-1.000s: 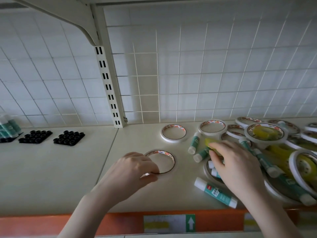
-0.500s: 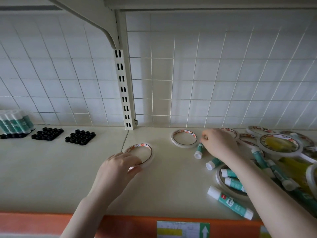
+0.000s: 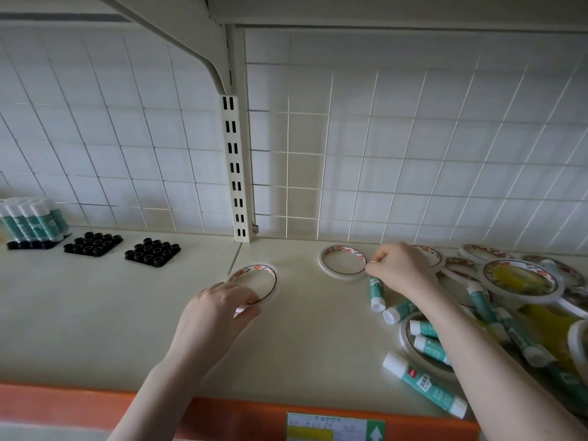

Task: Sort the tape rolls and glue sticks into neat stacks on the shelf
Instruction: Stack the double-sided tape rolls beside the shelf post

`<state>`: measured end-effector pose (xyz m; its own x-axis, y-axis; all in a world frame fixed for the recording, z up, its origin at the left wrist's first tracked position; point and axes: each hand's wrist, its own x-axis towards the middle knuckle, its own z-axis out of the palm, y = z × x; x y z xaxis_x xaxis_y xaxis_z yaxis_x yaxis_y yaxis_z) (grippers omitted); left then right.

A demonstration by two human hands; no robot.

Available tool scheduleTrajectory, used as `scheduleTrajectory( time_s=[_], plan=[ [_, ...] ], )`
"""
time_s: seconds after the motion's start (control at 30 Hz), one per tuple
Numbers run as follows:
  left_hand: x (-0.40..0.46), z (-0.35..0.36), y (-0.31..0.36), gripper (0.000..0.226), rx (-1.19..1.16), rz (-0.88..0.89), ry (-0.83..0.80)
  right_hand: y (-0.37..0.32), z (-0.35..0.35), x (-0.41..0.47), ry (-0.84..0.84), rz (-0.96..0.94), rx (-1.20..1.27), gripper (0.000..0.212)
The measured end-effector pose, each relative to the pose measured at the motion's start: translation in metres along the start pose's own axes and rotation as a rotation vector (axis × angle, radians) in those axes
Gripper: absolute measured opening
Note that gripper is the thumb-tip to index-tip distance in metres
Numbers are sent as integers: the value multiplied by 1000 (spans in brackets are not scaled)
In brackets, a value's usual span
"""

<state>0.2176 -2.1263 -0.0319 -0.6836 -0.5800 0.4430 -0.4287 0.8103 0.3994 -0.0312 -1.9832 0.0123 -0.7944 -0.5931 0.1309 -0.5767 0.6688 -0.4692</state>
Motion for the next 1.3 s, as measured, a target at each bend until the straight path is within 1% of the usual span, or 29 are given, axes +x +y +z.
scheduleTrajectory(
  time_s=[0.17, 0.3, 0.4, 0.53, 0.73, 0.9, 0.97, 1.0, 1.17, 1.3],
  plan=[
    [-2, -4, 3, 9, 32, -11, 49, -6, -11, -13, 27, -106, 209, 6],
    [-4, -15, 3, 15, 78, 6, 119, -19, -15, -23, 75, -216, 332, 8],
    [-8, -30, -2, 19, 133, 36, 159, -32, -12, -30, 104, -298, 368, 11],
    [-18, -55, -21, 19, 192, 49, 197, -58, 2, -40, 126, -363, 356, 10],
    [-35, -97, -78, 19, 245, 58, 236, -119, 34, -60, 151, -431, 340, 15],
    [-53, -143, -145, 15, 262, 117, 257, -191, 72, -78, 187, -452, 341, 21],
    [-59, -162, -176, 7, 275, 147, 262, -222, 89, -84, 199, -468, 342, 21],
    [-63, -172, -191, 8, 277, 151, 257, -239, 98, -87, 209, -475, 348, 21],
    [-75, -215, -262, 28, 300, 158, 270, -310, 135, -99, 243, -499, 396, 19],
    [-81, -241, -302, 29, 306, 110, 287, -358, 155, -101, 221, -522, 401, 16]
  ],
)
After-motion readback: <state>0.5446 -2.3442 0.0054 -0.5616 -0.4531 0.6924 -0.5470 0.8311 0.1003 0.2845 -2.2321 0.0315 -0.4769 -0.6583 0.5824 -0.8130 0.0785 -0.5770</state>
